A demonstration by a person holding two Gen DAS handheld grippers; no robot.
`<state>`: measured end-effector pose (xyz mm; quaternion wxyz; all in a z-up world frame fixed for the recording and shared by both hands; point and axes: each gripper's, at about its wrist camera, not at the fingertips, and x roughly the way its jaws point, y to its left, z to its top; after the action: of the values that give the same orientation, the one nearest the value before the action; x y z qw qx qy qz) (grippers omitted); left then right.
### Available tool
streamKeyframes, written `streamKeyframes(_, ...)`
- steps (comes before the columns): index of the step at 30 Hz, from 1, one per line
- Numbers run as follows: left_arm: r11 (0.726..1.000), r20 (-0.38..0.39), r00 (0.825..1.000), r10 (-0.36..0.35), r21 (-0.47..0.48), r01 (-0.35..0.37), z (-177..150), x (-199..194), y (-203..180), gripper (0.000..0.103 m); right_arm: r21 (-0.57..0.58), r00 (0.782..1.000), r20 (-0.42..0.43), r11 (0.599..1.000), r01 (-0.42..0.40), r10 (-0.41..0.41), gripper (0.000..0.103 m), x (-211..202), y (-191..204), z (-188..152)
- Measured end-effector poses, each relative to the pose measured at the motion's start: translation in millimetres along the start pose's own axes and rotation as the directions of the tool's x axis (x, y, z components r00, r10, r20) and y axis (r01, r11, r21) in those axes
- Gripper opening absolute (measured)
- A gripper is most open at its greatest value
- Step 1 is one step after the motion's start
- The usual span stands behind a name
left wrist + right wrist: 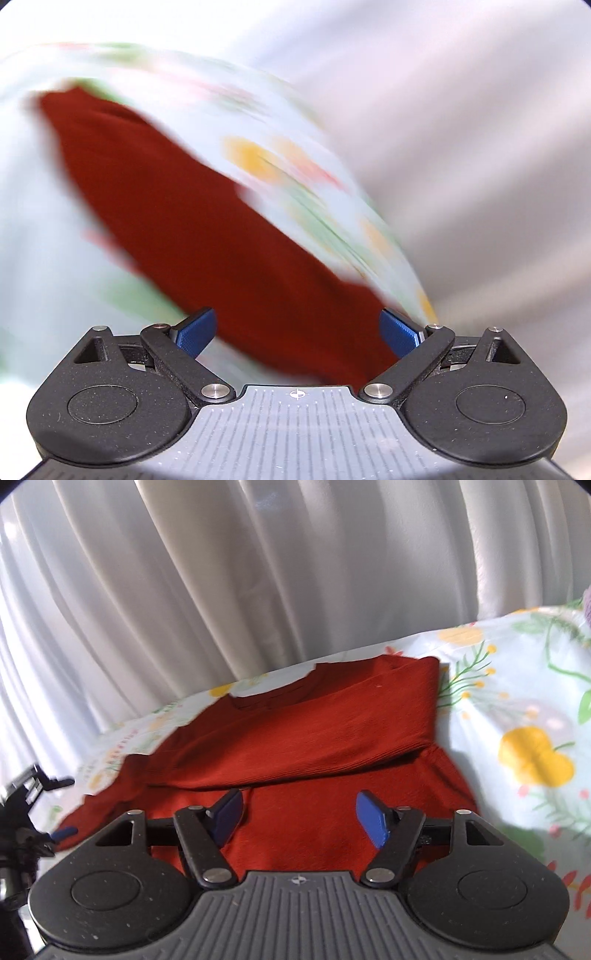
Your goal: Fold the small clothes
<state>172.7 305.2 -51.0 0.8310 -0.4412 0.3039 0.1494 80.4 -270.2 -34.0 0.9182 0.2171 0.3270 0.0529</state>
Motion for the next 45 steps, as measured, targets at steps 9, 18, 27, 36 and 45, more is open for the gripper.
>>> streamKeyframes(9, 0.919, 0.177, 0.983, 0.056, -0.394, 0.019, 75, -12, 108, 0.096, 0.149, 0.998, -0.046, 0.988, -0.042, 0.05, 0.071, 9, -6, -1)
streamKeyframes(18, 0.859, 0.182, 0.982, 0.055, -0.511, 0.047, 85, -2, 142, 0.041, 0.146, 0.998, -0.05, 0.989, -0.037, 0.044, 0.071, 14, 0, 5)
streamKeyframes(27, 0.886, 0.135, 0.985, 0.111, -0.462, -0.036, 94, 4, 141, 0.008, 0.144, 0.996, -0.07, 0.988, -0.053, 0.063, 0.07, 25, 4, 10)
streamKeyframes(36, 0.964, 0.114, 0.977, -0.183, 0.213, 0.156, 56, -17, -38, 0.008, 0.114, 0.998, -0.034, 0.992, -0.052, 0.056, 0.068, 28, 7, 15)
streamKeyframes(45, 0.692, -0.3, 0.911, -0.283, 0.595, 0.41, -130, 37, -193, 0.017, 0.131, 0.995, -0.028, 0.987, -0.093, 0.097, 0.065, 42, 5, 26)
